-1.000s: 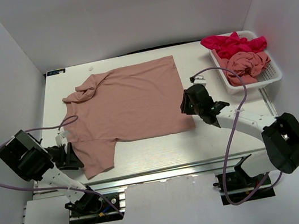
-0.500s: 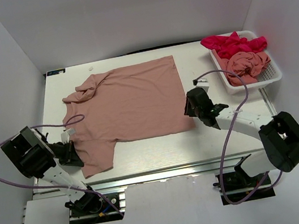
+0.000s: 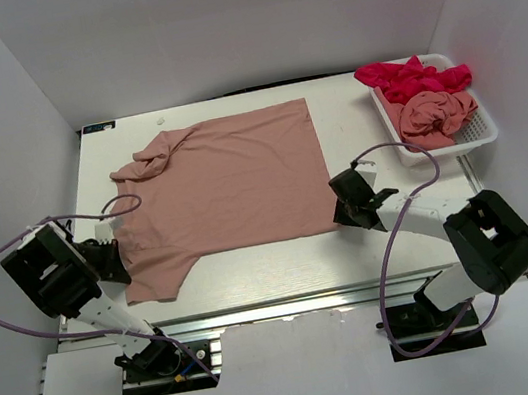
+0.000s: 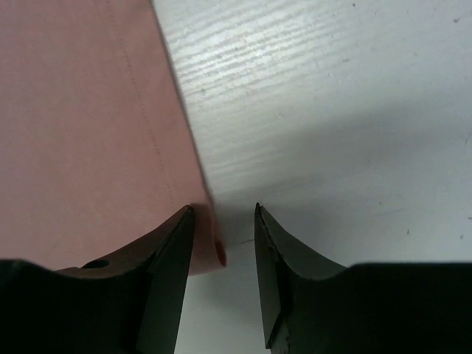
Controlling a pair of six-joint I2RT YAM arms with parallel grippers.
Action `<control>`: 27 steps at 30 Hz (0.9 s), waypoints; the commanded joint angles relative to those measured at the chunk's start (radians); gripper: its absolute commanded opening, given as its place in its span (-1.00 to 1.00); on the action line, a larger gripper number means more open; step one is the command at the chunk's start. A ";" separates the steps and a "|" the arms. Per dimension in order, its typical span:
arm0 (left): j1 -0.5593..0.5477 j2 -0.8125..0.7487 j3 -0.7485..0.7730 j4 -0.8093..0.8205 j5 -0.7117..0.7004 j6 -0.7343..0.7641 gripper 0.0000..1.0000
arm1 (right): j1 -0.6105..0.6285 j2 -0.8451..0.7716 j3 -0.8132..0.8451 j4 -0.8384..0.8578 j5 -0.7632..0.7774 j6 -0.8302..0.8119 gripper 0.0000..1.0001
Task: Fold and stack the t-shirts
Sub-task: Flatten out the tshirt
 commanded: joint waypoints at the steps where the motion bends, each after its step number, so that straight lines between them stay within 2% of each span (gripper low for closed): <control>1: 0.001 -0.043 0.037 0.023 -0.011 0.002 -1.00 | 0.001 -0.036 -0.028 -0.033 0.001 0.056 -0.12; 10: 0.001 -0.077 0.043 -0.012 -0.009 -0.008 -1.00 | 0.001 -0.079 -0.081 0.028 -0.043 0.063 -0.14; 13: 0.001 -0.100 0.035 -0.030 -0.005 0.006 -0.64 | 0.001 -0.090 -0.076 0.040 -0.036 0.053 -0.13; 14: 0.001 -0.112 0.034 -0.039 -0.002 0.012 -0.13 | 0.001 -0.095 -0.076 0.045 -0.028 0.051 -0.13; 16: 0.001 -0.127 0.031 -0.062 -0.002 0.023 0.35 | 0.001 -0.105 -0.079 0.057 -0.019 0.045 -0.13; 17: -0.001 -0.146 0.029 -0.065 -0.009 0.020 0.66 | 0.001 -0.107 -0.078 0.067 -0.017 0.040 -0.13; 20: 0.002 -0.173 0.041 -0.105 -0.034 0.031 0.94 | 0.001 -0.121 -0.087 0.091 -0.023 0.033 -0.13; 24: 0.001 -0.193 0.090 -0.255 -0.051 0.064 0.96 | 0.001 -0.150 -0.111 0.119 -0.029 0.024 -0.12; 27: 0.002 -0.192 0.110 -0.299 -0.074 0.065 0.96 | 0.001 -0.185 -0.127 0.151 -0.023 0.004 -0.12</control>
